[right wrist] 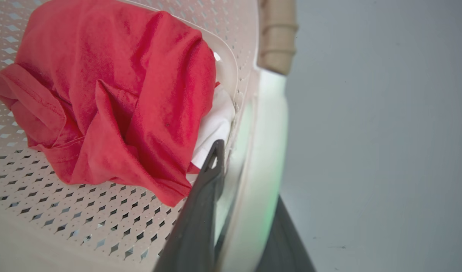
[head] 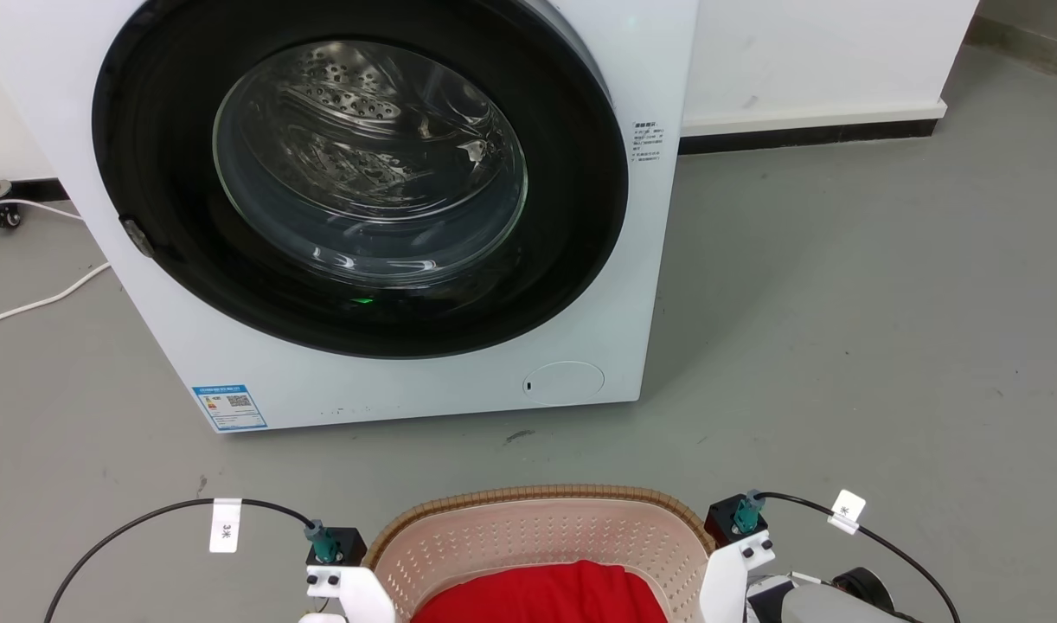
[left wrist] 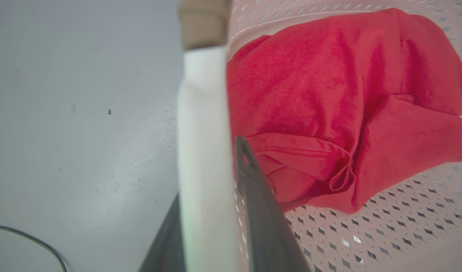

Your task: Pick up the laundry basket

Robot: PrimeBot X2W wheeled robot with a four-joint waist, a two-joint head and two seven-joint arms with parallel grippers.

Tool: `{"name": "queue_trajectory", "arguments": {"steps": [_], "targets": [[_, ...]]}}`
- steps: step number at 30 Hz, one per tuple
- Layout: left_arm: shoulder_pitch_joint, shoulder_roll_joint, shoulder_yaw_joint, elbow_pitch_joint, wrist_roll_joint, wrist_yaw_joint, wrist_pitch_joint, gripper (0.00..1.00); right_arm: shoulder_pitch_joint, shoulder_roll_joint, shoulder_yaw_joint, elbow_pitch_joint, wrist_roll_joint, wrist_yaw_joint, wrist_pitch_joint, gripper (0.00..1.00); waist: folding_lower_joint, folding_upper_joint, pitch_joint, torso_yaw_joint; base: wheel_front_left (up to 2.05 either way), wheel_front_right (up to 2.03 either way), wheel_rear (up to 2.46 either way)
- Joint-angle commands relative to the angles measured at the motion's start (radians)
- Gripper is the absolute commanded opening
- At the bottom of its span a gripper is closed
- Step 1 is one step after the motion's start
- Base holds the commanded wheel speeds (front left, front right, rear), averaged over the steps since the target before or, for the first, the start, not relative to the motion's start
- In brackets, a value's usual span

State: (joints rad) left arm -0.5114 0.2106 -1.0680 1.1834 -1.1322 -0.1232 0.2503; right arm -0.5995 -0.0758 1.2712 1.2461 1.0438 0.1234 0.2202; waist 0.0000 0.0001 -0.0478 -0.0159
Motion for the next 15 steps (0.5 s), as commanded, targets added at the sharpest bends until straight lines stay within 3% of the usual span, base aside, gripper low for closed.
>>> {"name": "queue_trajectory", "arguments": {"steps": [1, 15], "targets": [[-0.013, -0.019, -0.013, -0.012, -0.001, -0.013, -0.001, 0.0, -0.016, 0.021, 0.006, -0.02, 0.0, 0.013, -0.013, 0.0, 0.0, -0.0001, 0.0, 0.0, 0.0, 0.0, 0.0], [-0.017, -0.016, -0.044, -0.011, -0.027, -0.013, -0.007, 0.0, -0.014, 0.022, 0.009, -0.021, 0.001, 0.013, -0.013, 0.0, 0.0, -0.0001, 0.002, 0.0, 0.0, 0.0, 0.0]]}}
